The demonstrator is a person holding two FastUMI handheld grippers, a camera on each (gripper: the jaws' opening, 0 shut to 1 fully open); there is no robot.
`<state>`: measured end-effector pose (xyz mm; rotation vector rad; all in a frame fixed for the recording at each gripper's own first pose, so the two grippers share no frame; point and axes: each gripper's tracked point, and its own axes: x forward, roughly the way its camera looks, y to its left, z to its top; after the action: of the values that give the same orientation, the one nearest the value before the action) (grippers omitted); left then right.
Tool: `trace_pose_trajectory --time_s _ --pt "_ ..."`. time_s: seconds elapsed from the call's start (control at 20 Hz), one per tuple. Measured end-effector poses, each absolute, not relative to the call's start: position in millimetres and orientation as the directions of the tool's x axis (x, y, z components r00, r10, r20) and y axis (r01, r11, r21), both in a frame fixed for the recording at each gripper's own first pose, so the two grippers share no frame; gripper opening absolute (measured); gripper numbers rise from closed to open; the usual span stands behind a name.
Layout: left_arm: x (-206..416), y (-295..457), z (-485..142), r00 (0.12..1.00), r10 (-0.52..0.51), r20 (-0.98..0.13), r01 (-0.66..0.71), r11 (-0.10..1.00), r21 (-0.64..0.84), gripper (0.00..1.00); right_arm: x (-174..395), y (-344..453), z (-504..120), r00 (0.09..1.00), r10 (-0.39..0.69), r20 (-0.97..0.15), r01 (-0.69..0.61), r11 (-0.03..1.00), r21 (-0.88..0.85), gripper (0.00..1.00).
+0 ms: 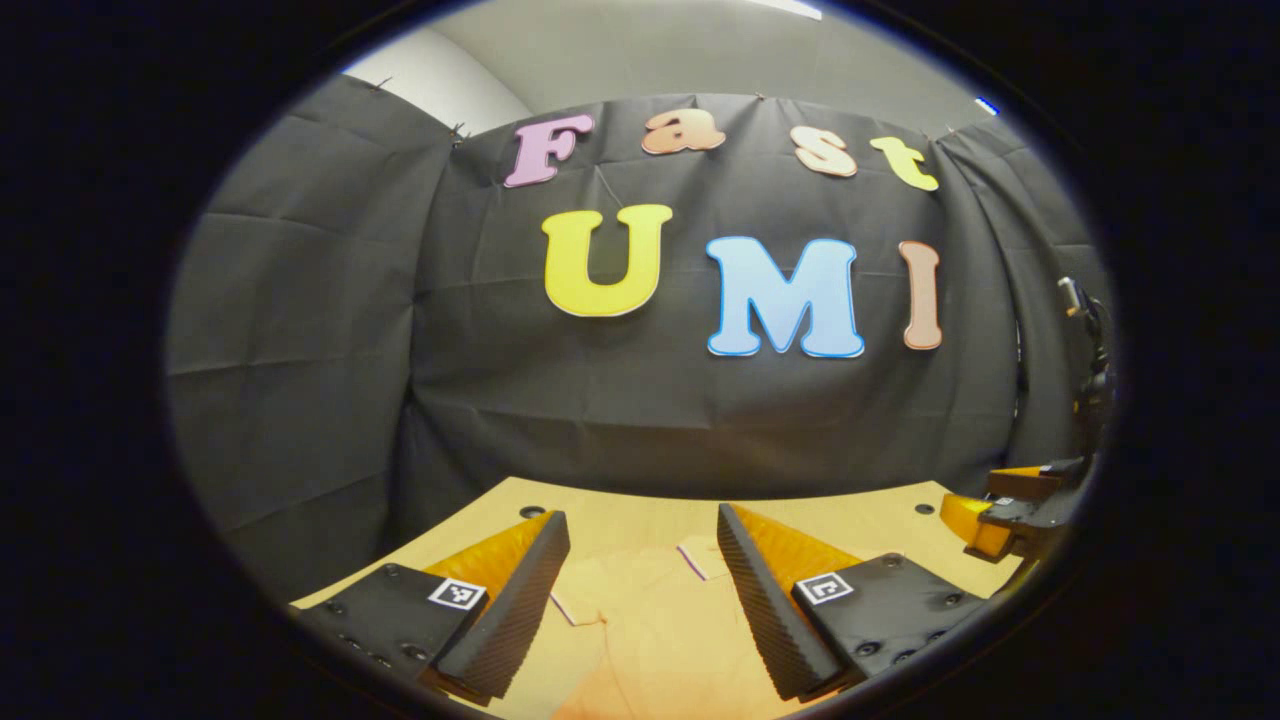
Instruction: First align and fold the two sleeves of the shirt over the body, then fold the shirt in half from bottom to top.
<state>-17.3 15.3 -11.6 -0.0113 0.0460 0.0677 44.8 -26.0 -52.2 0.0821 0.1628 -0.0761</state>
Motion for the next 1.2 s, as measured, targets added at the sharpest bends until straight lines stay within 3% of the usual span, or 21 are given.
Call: trace_pose_trajectory --time_s 0.4,1.2 --pt "-29 27 -20 0.989 0.13 -0.069 -0.131 0.991 -0.01 0.97 78 -37 -126 0.927 -0.094 -0.362 0.136 0.986 0.092 0.94" --pt "-46 35 -37 0.973 0.193 -0.131 -0.194 0.981 0.006 0.97 158 -76 -235 0.784 -0.128 -0.608 0.258 0.957 0.132 0.94"
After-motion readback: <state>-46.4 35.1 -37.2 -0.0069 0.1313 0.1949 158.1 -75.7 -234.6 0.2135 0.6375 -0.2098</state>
